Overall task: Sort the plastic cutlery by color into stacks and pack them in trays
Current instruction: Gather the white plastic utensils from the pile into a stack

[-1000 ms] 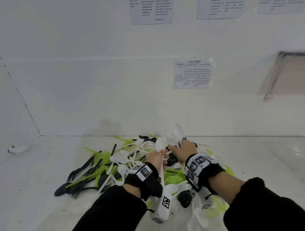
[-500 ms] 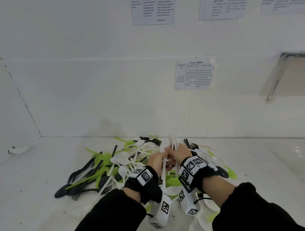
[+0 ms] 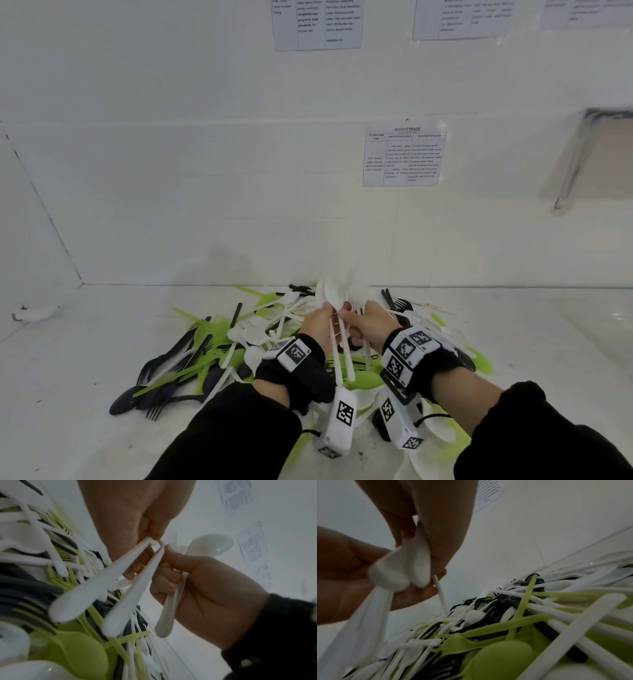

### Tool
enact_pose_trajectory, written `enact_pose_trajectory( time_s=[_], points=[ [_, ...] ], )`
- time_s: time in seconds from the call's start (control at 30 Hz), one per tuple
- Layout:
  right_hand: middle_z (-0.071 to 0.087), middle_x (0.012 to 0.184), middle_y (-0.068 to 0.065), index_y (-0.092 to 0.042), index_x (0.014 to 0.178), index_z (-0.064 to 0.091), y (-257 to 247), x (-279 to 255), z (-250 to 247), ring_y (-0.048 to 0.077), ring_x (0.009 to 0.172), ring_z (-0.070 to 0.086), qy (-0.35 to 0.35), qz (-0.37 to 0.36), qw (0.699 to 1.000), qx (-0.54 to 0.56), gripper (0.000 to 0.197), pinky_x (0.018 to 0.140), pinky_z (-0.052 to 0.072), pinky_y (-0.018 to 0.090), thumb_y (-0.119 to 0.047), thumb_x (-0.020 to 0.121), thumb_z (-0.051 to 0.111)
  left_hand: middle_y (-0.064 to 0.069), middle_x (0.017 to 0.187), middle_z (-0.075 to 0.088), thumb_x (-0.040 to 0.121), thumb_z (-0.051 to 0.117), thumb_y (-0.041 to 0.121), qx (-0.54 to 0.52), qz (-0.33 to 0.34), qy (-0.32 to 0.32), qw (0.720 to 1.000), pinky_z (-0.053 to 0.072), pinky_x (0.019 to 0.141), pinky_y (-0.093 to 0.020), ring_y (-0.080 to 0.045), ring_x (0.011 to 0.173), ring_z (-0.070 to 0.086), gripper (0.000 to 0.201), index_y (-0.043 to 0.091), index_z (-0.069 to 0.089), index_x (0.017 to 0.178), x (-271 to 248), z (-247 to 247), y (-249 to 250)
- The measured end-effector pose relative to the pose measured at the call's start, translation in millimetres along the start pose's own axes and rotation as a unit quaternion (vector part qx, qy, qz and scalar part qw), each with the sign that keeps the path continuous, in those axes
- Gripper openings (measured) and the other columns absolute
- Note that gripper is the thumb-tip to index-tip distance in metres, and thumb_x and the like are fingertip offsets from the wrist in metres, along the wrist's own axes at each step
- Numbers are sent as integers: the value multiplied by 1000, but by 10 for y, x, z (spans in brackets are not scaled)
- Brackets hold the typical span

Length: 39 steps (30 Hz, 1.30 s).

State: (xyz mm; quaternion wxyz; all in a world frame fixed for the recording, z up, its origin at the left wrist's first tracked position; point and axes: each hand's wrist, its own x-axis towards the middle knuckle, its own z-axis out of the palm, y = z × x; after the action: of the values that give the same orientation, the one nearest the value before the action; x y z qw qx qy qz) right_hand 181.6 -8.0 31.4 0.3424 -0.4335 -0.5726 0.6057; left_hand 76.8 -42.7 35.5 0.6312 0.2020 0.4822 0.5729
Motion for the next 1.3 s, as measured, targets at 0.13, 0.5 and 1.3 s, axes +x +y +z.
enact_pose_trajectory(
  time_s=[0.13, 0.5, 1.3],
  points=[
    [38, 40, -2, -10, 70, 45, -40, -15, -66, 7, 29, 31, -24, 23, 999, 11, 27, 33, 28, 14, 0, 95, 45, -2, 68, 72, 104, 23, 20, -9, 2, -25, 1000, 52, 47, -22, -14, 59, 68, 45, -5, 61, 106, -11, -44, 11],
    [44, 35, -6, -10, 64, 49, -31, -35, 15, 6, 30, 39, 46, 12, 988, -148, 29, 36, 33, 18, -11, 93, 51, -8, 64, 63, 103, 26, 20, -16, -25, -17, 999, 42, 60, -32, -20, 67, 52, 40, 6, 56, 81, -160, 137, -10],
    [54, 62, 0, -17, 73, 55, -131, -157, -65, -4, 30, 45, -5, -9, 988, -155, 27, 33, 32, 13, -11, 97, 45, -14, 90, 61, 103, 29, 32, -13, -45, -60, 997, 50, 76, -42, -26, 82, 58, 42, 4, 60, 94, -148, 63, -9]
  ],
)
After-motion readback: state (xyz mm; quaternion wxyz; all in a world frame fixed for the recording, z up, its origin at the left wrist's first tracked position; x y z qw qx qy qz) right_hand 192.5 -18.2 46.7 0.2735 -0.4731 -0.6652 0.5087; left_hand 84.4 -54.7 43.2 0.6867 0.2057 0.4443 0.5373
